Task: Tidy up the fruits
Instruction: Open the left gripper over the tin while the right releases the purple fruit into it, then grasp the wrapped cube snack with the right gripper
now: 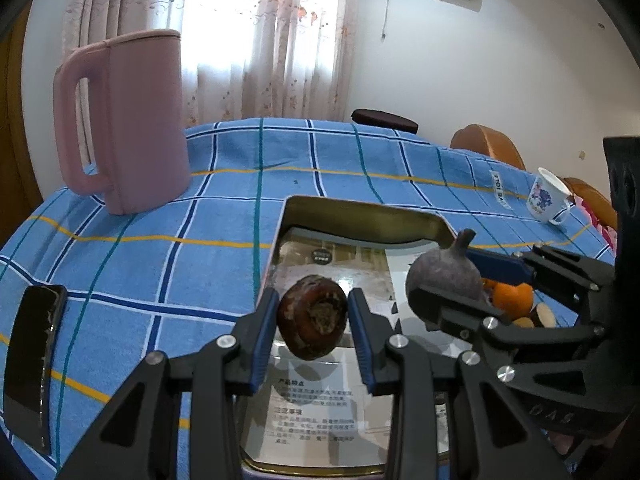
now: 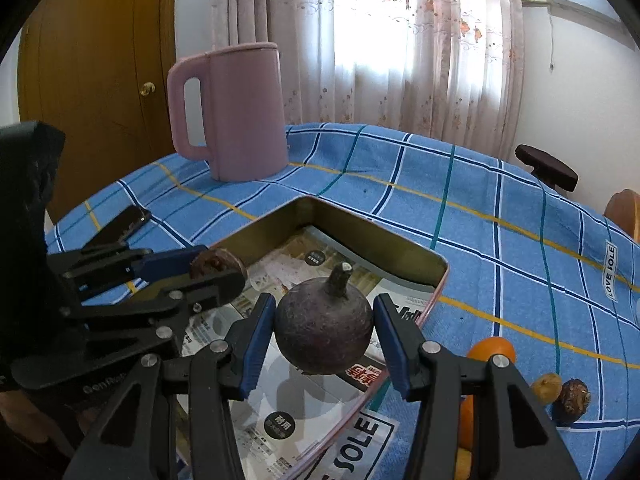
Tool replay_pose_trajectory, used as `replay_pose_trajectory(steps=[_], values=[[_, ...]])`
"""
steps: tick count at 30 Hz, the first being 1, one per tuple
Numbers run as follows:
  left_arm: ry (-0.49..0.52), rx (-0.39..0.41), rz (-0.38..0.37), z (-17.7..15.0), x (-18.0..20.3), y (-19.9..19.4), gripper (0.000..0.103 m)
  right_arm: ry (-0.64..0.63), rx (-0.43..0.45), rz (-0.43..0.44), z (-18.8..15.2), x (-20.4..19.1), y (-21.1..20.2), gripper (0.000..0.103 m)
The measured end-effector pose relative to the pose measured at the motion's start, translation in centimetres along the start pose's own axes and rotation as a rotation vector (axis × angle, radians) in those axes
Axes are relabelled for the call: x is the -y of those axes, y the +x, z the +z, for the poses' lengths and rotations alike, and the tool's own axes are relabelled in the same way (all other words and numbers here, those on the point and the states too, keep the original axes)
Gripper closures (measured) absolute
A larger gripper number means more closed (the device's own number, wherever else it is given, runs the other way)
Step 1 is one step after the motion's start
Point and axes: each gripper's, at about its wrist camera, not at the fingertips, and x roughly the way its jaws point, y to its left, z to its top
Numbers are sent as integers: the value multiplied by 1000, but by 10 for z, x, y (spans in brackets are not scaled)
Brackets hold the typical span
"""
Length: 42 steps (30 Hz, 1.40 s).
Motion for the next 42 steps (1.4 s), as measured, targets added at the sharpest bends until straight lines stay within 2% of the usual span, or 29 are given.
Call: replay_pose_trajectory(steps=[5,7,10,12,14,15,18,22,26,31,36,39,42], values=[[10,-1,21,0,1,1,65,-7,-36,2,-3,0,7,50],[7,-3,21,0,1,0,63,8,-23,-6,-4,3,5,49],[-8,7,8,-1,2,-5,54,13,-5,-32,-3,5,-5,39],[-8,38,1,-3,5,-17,37,14,24,-29,-7,9,-22,38],[13,87,27,-6,12,-31,20,24,50,-32,-14,17,-42,38],[20,111,27,-9,17,-38,14,35,65,-42,-19,23,-53,38],[34,136,-17,-15,33,-52,12,71,85,-93,-43,48,-87,37],[75,131,-70,-25,62,-58,11,129,63,-177,-84,79,-118,37],[127,105,-118,-32,94,-55,11,169,28,-168,-112,88,-126,37],[199,74,-143,-39,126,-52,11,163,3,-91,-119,77,-112,37],[203,62,-143,-45,132,-51,11,135,-54,-93,-118,73,-99,38],[203,61,-144,-46,133,-50,11,125,-86,-68,-118,75,-92,53],[206,65,-143,-46,134,-51,11,84,-93,-79,-120,67,-91,57]])
